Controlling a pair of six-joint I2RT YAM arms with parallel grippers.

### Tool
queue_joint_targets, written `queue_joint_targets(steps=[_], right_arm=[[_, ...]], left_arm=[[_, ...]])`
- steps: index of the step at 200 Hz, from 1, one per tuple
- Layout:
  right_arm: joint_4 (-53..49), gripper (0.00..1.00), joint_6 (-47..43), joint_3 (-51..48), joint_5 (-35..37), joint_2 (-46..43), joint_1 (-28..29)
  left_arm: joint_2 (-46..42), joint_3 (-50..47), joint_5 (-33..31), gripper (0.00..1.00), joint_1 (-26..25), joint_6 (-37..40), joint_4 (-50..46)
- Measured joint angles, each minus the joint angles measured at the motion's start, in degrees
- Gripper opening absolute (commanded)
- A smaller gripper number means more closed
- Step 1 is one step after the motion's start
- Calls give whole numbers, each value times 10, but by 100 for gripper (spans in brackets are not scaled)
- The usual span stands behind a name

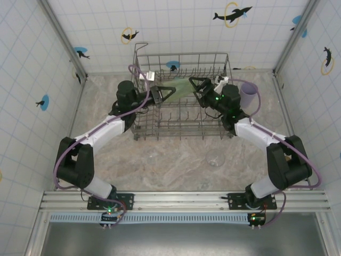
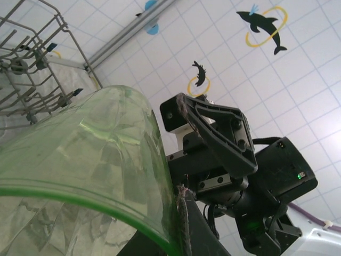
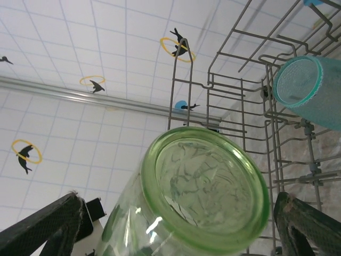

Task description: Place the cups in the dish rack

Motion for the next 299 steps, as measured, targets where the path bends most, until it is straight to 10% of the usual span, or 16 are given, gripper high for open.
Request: queue_joint_targets(steps=[63,110,195,299], right_arm=[[6,80,57,0,22,12,4],[18,51,90,0,44,12,4],[17,46,64,-5,59,6,-5],[-10,45,6,-16,73,-20,-50]], left_arm=[[11,7,2,0,-26,24,1],[12,15,1,0,-26,31,1],[-2,50,-32,71,-26,114,-88],[-85,84,-183,97,-23,226,-268]])
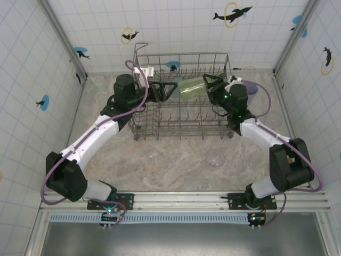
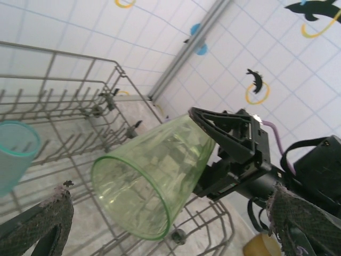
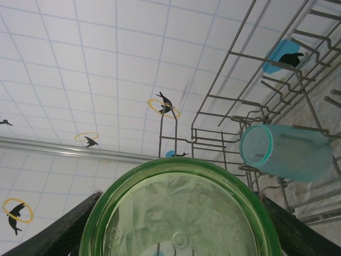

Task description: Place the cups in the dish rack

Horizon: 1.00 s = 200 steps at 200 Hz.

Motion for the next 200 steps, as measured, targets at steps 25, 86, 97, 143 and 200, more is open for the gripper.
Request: queue_joint_targets(steps=[25,86,97,143,200], right_arm=[[-12,45,-17,0,2,-1,-4],[-57,45,-84,0,26,-16,-7],[-68,45,-100,0,32,-17,-7],[-125,44,-166,20,65,-21,-7],[-188,44,-275,69,144,-23,5]], left_arm=[[-10,11,-45,97,14,16,-42],[-21,29,-176,97,88,70,-140],[-23,29,-181,97,108,75,-152],[-51,15,-201,97,182,90,-177],[-47,-25,-221,97,202,108,-184]])
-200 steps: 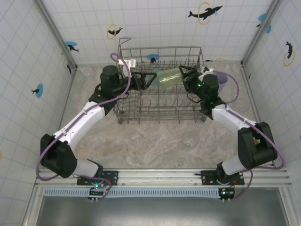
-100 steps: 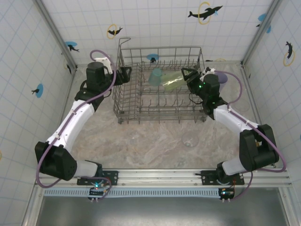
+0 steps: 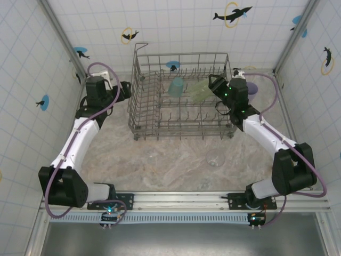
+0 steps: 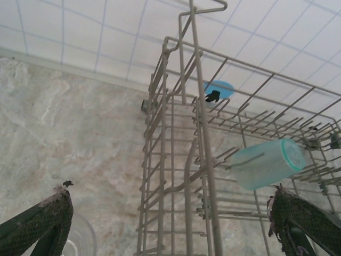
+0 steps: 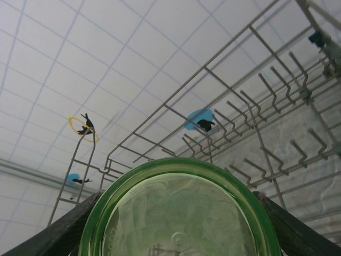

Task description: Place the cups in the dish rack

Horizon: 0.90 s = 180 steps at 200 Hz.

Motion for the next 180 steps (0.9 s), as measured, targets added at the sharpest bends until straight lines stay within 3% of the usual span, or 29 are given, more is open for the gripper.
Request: queue_joint_targets(steps=[50,117,180], right_arm=[[-22,43,-113,67,71,23,36],[-39,44,-236,135,135,97,60],[-48,44,-332,220,154,183,61]], left_arm=[[5,-1,-1,97,48,5,-24],[1,-61,-26,97,56,12,-39],[-56,-146,-24,97,60,28,-21]])
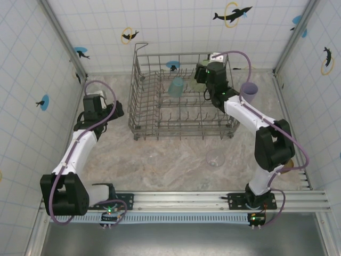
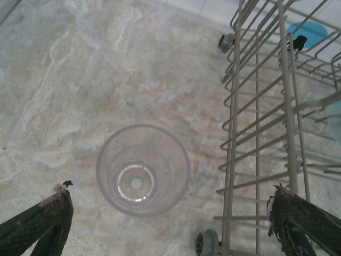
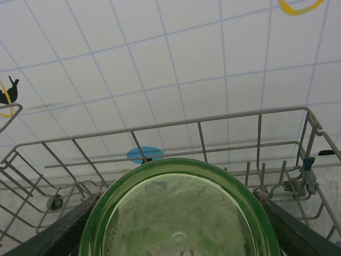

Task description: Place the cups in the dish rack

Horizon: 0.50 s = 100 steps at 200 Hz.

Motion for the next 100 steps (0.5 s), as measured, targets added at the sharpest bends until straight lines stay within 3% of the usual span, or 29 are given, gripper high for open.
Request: queue_joint_targets(steps=[100], right_arm=[[29,44,-41,34,4,73,0]], left_arm=[[0,-4,-17,97,6,0,3]])
